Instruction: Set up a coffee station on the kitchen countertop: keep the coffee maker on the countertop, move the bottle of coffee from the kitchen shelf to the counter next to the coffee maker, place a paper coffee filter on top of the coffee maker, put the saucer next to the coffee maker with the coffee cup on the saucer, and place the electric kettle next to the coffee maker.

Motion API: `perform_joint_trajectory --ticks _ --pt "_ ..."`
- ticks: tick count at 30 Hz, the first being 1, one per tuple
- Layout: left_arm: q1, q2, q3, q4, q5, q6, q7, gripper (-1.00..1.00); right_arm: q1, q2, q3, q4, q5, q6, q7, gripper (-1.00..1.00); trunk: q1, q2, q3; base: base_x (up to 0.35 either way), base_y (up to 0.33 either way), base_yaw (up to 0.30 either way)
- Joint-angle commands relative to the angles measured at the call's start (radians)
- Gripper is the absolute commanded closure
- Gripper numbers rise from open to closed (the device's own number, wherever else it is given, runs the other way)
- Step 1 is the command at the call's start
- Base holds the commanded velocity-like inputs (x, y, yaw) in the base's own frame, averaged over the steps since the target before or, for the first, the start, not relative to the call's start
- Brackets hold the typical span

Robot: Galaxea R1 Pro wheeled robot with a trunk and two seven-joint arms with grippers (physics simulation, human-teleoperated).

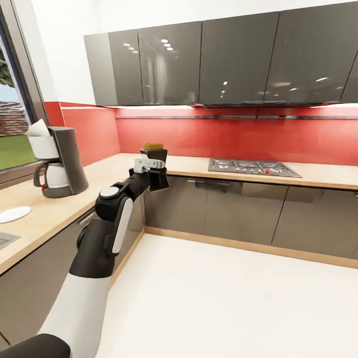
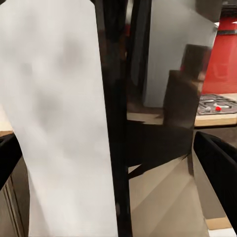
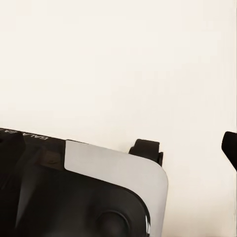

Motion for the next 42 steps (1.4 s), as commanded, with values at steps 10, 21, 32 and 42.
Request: perform_joint_trajectory --ticks 10,21,32,42 --pt "-0.001 -0.001 0.001 -0.001 -0.003 0.005 -0.006 1.0 -0.001 0.0 -0.008 0.002 0.01 -0.004 0.001 -1.0 0.001 -0.001 -0.001 0.323 -0.15 0.0" --pt "-0.001 -0.001 0.001 -0.001 -0.003 0.005 -0.006 1.0 -0.001 0.0 -0.008 0.002 0.01 -0.005 0.0 -1.0 0.001 -0.001 -0.001 0.315 -0.168 0.011" --pt "0.002 -0.001 0.001 -0.001 -0.003 0.005 -0.006 1.0 -0.001 0.0 -0.008 0.003 0.01 -0.006 0.0 -1.0 0.001 -0.001 -0.001 0.103 -0.058 0.221" --pt "0.002 -0.001 0.001 -0.001 -0.003 0.005 -0.006 1.0 -0.001 0.0 -0.008 0.003 0.01 -0.004 0.0 -1.0 0.001 -0.001 -0.001 0.171 -0.084 0.132"
